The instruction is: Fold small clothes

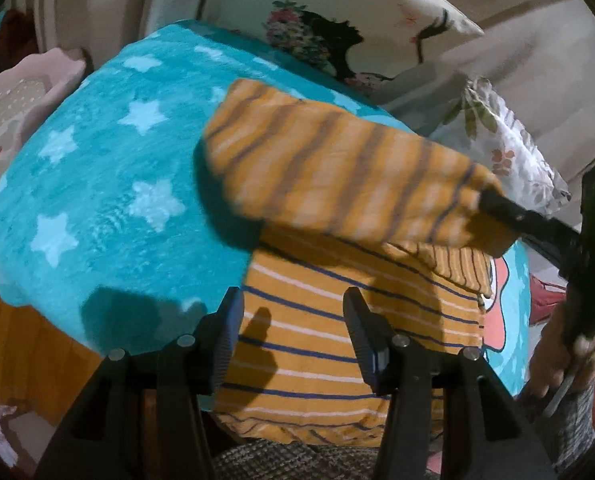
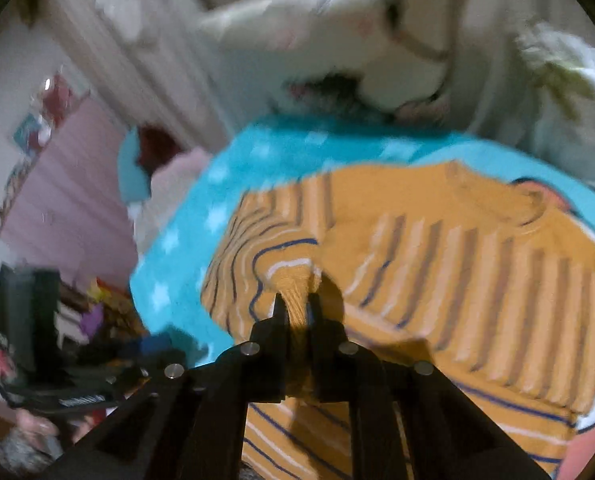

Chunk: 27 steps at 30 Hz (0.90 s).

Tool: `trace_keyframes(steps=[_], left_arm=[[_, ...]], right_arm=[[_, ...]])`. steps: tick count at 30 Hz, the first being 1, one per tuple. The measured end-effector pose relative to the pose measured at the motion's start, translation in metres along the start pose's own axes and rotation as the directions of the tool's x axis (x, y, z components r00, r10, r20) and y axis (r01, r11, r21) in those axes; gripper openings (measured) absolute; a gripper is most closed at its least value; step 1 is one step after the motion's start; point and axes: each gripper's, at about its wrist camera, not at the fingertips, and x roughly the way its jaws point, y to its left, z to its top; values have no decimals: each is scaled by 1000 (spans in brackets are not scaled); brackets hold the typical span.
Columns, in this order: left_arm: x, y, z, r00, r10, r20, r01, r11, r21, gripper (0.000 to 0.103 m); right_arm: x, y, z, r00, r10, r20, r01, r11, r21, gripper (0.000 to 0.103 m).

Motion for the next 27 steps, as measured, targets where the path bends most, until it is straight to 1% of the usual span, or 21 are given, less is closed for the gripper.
trace_keyframes(steps=[1,3,4,5,6,7,8,10,11,12,14,16,18,19,21,23,24,26,27], left_arm=[[1,-3,0,1000,-2,-1,2,1000,3,50],[4,-10,-3,1000,-3,-3,3,1000,9,50],[6,-14,-4,1000,-1,-5,2,1000,12,50],[8,-18,-5,1000,2,-9,-2,1000,16,50],[11,-22,-7,1000,6,-12,-6,1000,21,50],[12,-25,-7,1000,9,-15,-9,1000,23,50],[15,-31,-7,1000,17,-20,-16,999,29,50],[18,-40,-8,999,36,-24,-35,998,44,50],[20,-47,-8,998,57,-23,-55,997,60,50],[21,-51,-8,997,71,-20,-69,995,70,51],[23,-62,-9,995,104,-11,-102,990,93,54],[25,-70,-9,993,116,-9,-115,989,98,56],[27,-77,-10,992,129,-7,-128,986,110,56],[28,-79,-10,990,141,-6,-139,983,116,56],[28,-87,-12,985,170,4,-169,977,133,57],[25,-92,-14,980,198,19,-199,969,145,58],[24,-94,-15,977,213,25,-214,966,147,61],[18,-98,-17,963,263,51,-268,951,153,62],[16,-100,-17,957,282,61,-288,944,158,63]], right_arm=[[-12,-20,0,1000,-24,13,24,999,31,10],[-28,-58,-5,994,-104,20,102,991,85,10],[-35,-78,-9,989,-146,11,144,982,120,10],[-39,-108,-16,981,-196,-12,195,966,168,10],[-40,-124,-21,974,-226,-26,227,956,188,10],[-40,-149,-30,954,-296,-55,301,930,210,10],[-37,-167,-34,935,-344,-81,354,909,220,10],[-30,-198,-47,906,-394,-154,421,874,244,16],[-28,-212,-52,893,-409,-187,447,854,267,20],[-31,-217,-55,891,-412,-189,452,845,288,26],[-47,-217,-57,902,-409,-136,431,847,311,28],[-63,-208,-53,899,-430,-80,433,850,300,30],[-72,-196,-47,905,-425,-33,416,865,281,30],[-75,-188,-44,913,-407,-4,394,881,264,30],[-70,-172,-38,931,-364,18,351,908,230,30],[-52,-161,-38,949,-316,0,310,930,199,30],[-37,-157,-37,954,-301,-20,299,935,190,30],[-17,-155,-43,957,-282,-64,289,940,179,30],[-5,-159,-46,955,-284,-86,295,938,182,30]])
